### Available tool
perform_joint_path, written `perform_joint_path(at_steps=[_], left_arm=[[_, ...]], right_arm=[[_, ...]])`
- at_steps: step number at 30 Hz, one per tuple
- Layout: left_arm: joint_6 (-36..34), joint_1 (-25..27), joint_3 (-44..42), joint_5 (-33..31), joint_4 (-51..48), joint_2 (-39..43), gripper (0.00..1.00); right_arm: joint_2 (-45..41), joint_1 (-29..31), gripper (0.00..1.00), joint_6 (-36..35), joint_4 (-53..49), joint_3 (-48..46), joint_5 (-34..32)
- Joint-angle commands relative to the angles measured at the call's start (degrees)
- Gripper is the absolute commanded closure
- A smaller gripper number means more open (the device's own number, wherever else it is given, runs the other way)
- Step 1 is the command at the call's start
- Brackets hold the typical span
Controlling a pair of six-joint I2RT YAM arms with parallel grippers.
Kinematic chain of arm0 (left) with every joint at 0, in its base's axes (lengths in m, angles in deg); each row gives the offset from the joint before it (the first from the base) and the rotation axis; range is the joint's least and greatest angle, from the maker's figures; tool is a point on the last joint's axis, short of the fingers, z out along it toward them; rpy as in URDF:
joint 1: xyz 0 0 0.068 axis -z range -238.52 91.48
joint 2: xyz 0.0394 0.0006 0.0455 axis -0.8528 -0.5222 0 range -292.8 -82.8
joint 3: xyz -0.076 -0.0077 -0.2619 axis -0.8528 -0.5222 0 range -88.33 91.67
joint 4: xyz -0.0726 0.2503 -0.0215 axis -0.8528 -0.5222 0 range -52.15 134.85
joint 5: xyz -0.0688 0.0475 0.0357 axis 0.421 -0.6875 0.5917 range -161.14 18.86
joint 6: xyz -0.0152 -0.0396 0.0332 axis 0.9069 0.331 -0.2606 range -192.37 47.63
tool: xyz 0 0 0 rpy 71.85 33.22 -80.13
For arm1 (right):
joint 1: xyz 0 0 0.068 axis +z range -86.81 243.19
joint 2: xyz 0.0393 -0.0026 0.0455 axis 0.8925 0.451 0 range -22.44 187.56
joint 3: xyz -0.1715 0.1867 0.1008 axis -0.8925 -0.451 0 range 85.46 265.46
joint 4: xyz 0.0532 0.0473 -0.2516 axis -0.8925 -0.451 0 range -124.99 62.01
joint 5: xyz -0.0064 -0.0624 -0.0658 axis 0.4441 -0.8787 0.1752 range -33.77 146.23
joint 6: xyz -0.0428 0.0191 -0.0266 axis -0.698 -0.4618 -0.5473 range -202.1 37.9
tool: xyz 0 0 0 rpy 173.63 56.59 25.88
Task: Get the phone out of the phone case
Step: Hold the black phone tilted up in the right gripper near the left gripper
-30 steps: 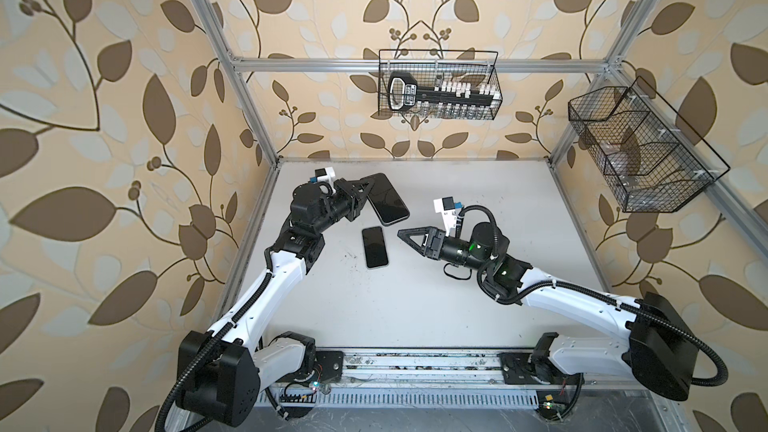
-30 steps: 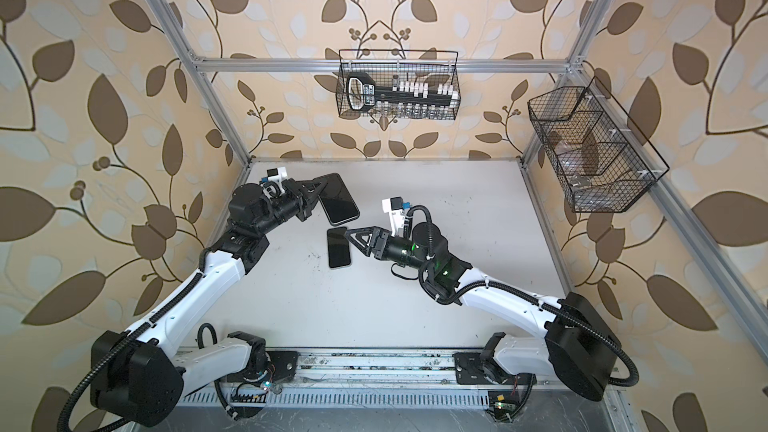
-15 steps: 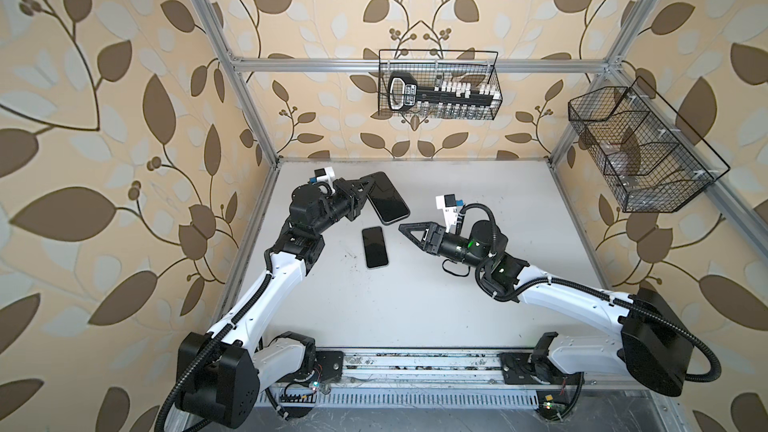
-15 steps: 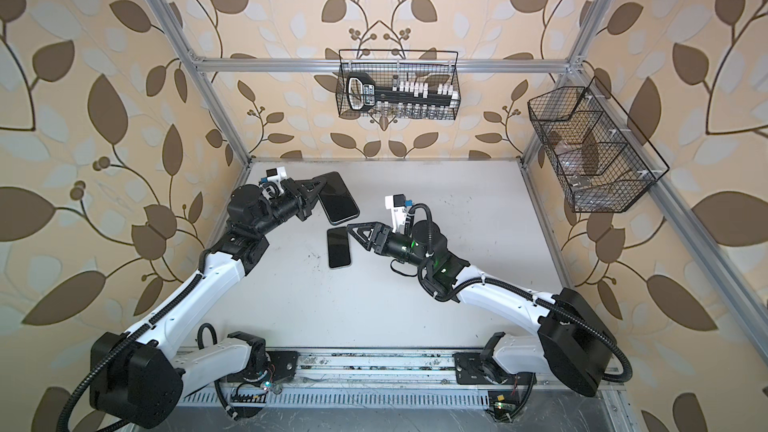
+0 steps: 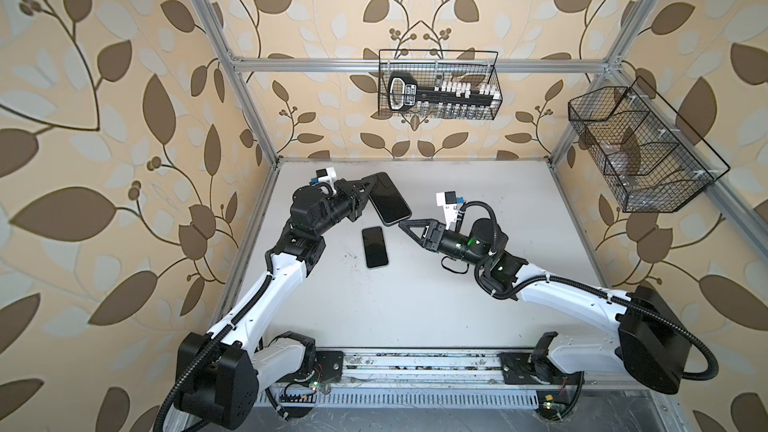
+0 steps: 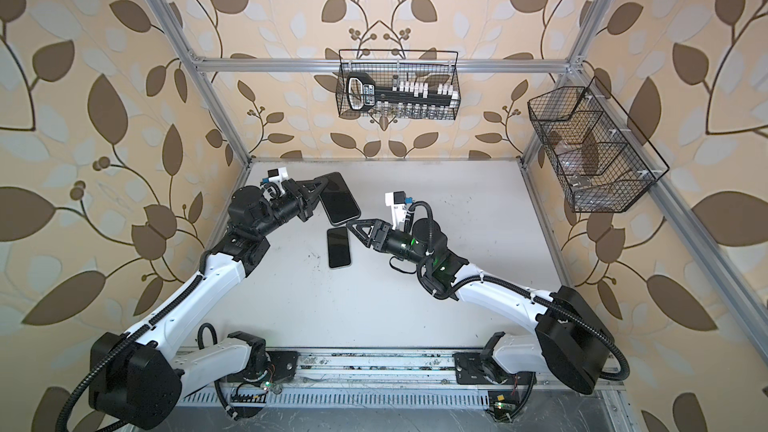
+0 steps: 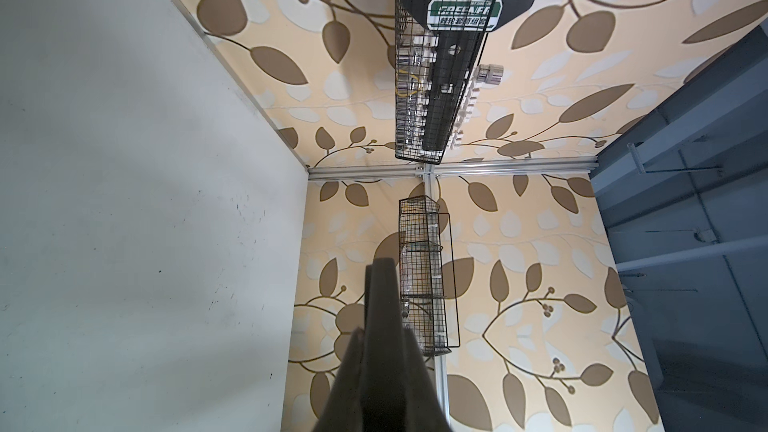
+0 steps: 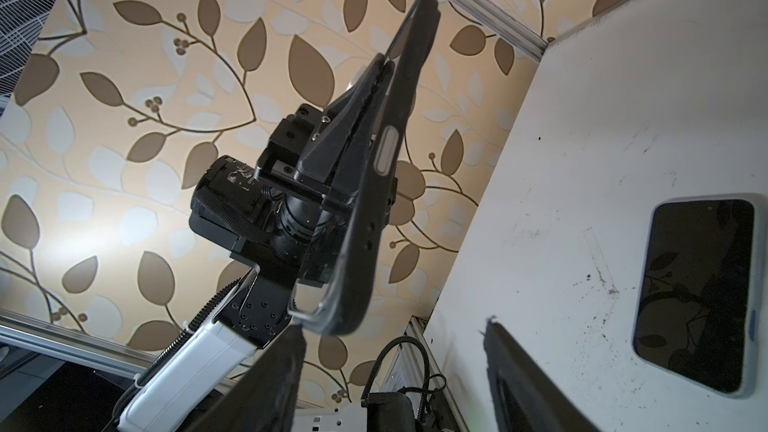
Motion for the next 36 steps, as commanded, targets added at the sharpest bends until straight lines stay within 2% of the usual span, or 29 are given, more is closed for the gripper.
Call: perform_joint_path(at_steps=[1, 36], left_arm=[[1.50, 0.74, 0.64, 0.80, 6.74, 1.67, 1.00], [10.29, 3.73, 1.32, 1.32, 15.97, 0.62, 1.00]], right_arm=[[0.98, -0.38, 0.31, 1.36, 1.76, 1.93, 0.23], [9.63, -3.75, 0.39, 5.82, 7.81, -0.28, 2.70]])
